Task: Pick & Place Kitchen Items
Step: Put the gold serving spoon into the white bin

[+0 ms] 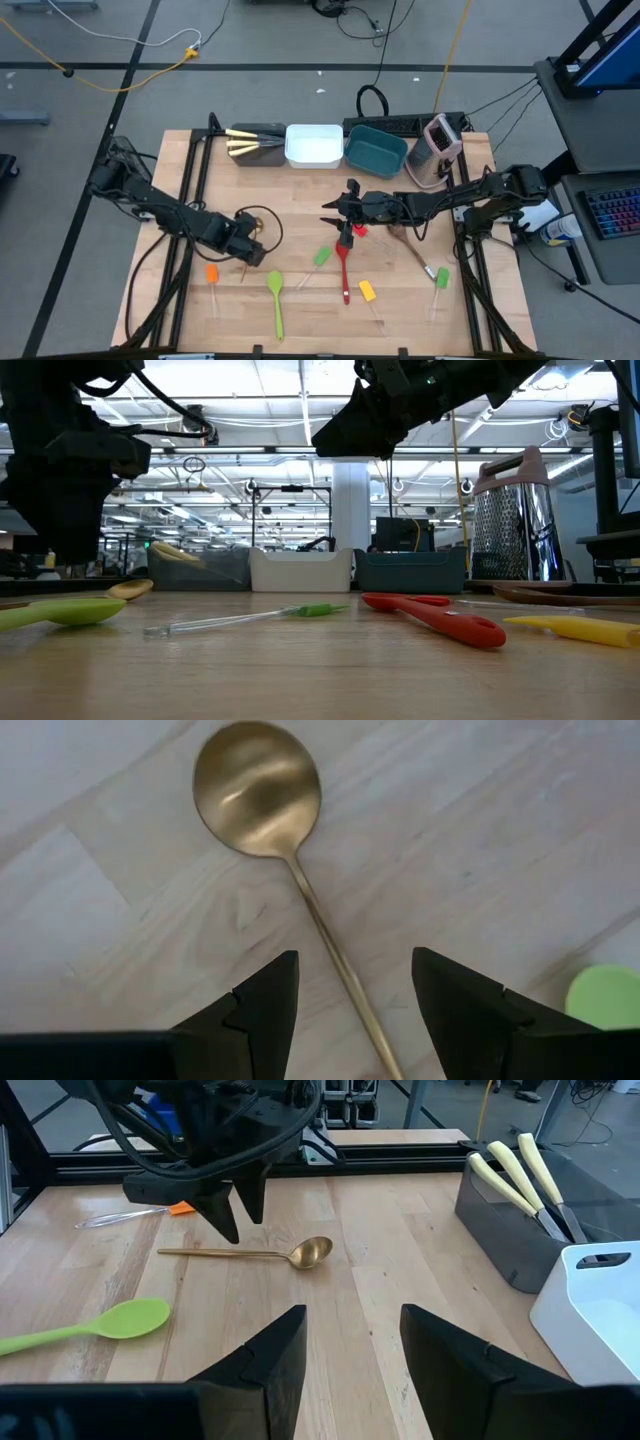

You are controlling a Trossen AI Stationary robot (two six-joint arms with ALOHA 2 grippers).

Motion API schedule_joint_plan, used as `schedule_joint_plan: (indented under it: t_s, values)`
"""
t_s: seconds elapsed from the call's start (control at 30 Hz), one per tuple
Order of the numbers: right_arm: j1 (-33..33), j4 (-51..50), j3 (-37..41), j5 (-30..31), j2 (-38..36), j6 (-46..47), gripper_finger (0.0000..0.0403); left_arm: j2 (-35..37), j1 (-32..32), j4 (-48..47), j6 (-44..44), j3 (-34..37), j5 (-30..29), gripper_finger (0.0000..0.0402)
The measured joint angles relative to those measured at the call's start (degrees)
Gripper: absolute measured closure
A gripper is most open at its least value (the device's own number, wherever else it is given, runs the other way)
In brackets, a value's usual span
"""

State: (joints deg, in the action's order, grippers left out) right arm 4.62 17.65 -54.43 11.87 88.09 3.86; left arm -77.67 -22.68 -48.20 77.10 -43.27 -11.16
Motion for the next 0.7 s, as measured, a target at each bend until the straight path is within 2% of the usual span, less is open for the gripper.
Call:
schedule_joint_plan:
  t_s: [0.47, 0.7]
  values:
    - [0.0, 0.0, 0.0, 0.0, 0.0, 0.0, 0.0248, 0.0, -0.7, 0.4, -0.1, 0.0, -2.3, 0.0199]
    - [0.0, 0.0, 0.0, 0.0, 0.0, 0.0, 0.0248, -3.7, -2.1, 0.9, 0.0, 0.0, -2.4, 0.0199]
